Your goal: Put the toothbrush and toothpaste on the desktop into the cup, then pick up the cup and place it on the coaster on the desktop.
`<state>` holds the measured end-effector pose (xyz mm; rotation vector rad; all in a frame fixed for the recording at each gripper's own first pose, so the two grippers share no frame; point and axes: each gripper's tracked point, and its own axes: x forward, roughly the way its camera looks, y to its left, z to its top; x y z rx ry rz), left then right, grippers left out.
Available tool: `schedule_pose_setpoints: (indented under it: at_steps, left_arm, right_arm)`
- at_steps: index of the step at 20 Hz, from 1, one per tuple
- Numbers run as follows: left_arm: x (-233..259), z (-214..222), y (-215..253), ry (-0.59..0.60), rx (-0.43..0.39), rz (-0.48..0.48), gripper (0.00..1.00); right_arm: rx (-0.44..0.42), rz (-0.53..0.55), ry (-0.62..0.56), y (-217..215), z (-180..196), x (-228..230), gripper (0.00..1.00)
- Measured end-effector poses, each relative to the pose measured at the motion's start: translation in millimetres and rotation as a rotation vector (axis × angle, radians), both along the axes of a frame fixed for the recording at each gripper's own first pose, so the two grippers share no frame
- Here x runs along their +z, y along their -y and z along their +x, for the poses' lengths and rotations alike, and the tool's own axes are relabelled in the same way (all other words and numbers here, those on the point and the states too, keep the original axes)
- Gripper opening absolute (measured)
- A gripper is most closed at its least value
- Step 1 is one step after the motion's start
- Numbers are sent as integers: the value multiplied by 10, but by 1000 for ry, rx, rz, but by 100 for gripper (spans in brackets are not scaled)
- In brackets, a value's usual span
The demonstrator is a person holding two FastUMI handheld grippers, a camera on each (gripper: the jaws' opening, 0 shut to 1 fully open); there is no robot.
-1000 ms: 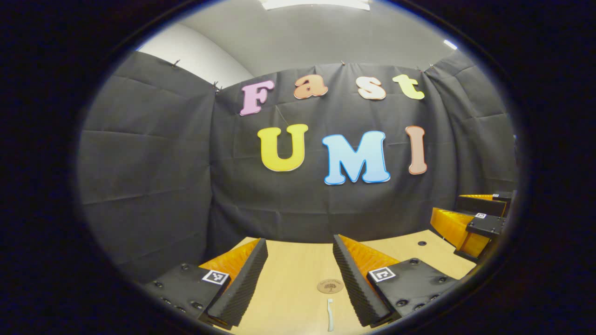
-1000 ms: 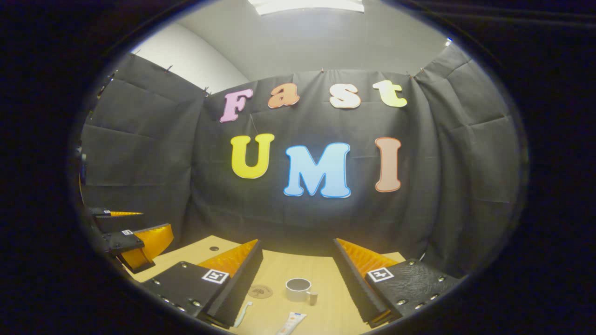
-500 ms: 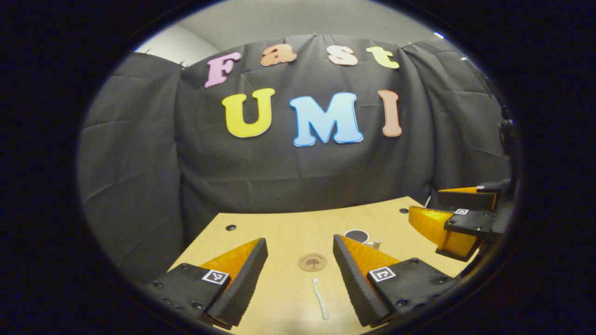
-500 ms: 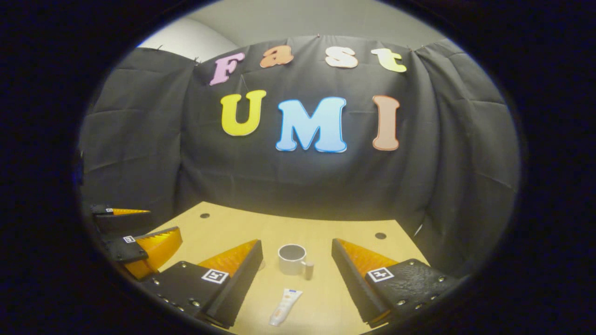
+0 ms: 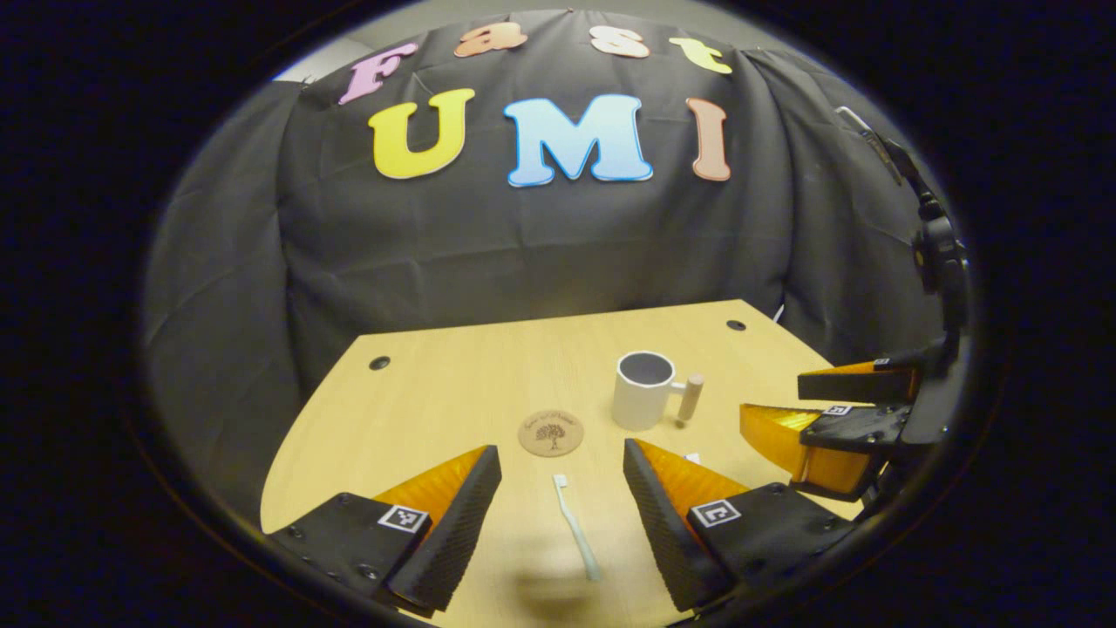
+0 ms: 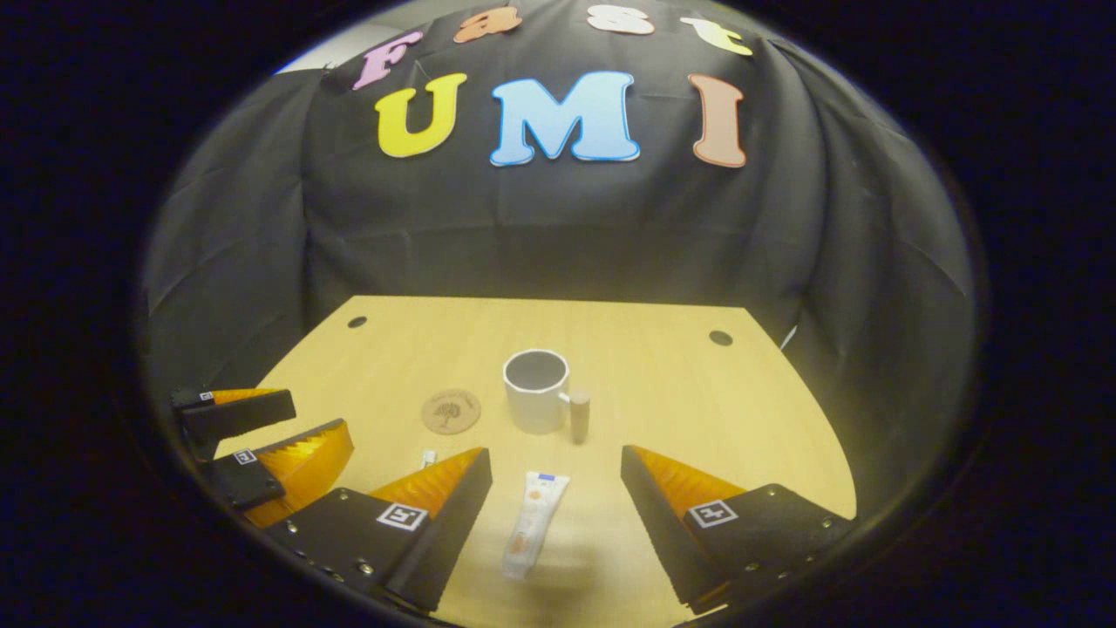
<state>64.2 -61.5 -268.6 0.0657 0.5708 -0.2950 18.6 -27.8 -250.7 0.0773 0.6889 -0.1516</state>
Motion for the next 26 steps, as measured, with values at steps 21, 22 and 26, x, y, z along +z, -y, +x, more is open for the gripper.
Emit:
schedule_pose_setpoints:
  at_steps: [21,22,26]
  left_arm:
    - [-1855,-30,-136,-465,35,144,95]
    - [-1888,-35,-166,-477,38,154,95]
    - [-1996,-69,-171,-515,52,156,95]
  right_arm:
    - [-70,130,-501,-162,-129,-1488,80]
    - [-70,134,-518,-181,-143,-1542,74]
    - [-62,131,-564,-209,-162,-1657,76]
